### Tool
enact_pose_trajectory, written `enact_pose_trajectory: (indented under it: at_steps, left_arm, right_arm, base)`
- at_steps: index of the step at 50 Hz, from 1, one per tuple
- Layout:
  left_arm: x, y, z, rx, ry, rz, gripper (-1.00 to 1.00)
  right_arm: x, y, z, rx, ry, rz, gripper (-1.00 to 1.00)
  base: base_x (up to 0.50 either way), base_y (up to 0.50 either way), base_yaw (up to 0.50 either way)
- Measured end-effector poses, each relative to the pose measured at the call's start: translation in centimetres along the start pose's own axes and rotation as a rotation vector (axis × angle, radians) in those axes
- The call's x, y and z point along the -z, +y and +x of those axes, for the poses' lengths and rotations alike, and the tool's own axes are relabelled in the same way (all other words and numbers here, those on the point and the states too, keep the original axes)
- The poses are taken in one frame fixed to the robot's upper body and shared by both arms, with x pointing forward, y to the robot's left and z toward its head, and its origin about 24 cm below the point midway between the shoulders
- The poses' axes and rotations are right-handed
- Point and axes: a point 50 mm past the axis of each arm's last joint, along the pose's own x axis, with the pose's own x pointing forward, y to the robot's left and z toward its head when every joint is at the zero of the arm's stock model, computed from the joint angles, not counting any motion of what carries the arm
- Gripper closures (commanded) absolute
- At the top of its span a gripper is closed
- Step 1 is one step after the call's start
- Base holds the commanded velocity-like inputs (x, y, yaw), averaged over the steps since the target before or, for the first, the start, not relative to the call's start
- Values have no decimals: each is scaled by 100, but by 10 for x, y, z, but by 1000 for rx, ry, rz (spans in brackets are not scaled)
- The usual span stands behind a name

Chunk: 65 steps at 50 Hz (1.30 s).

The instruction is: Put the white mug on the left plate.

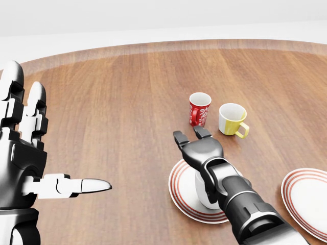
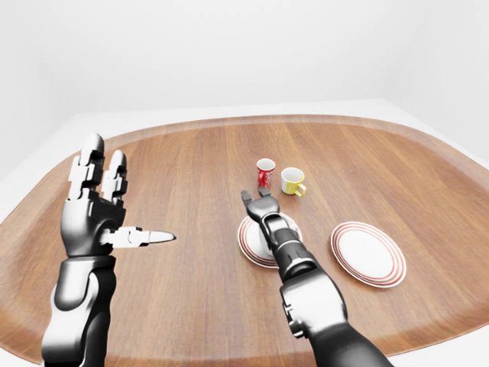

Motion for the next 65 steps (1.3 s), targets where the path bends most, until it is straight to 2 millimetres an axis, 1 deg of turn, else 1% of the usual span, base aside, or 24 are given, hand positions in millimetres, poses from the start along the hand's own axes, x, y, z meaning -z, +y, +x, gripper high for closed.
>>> enact_pose_trajectory:
  at_steps: [22,47,52,59,65]
  left_arm:
    - [1,0,0,1,4,1,-100]
    - [2,-1,-1,1,8,2,-100]
    - [2,-1,-1,2,11,2,-100]
    - [3,-1,-1,3,15,2,-99]
    - [4,-1,-1,2,16,2,-100]
  right_arm:
    - [0,2,-1,-23,-6,-6,-100]
    - [4,11,-8,-59,-7,27,-100]
    - [4,12,-11,-53,-11,42,-100]
    - [3,18,-19,-65,-18,83,-100]
    - [1,18,-26,-69,-31,122,-100]
  base:
    - [0,0,0]
    - [0,0,0]
    - [0,0,0]
    - [0,0,0]
    - [0,0,0]
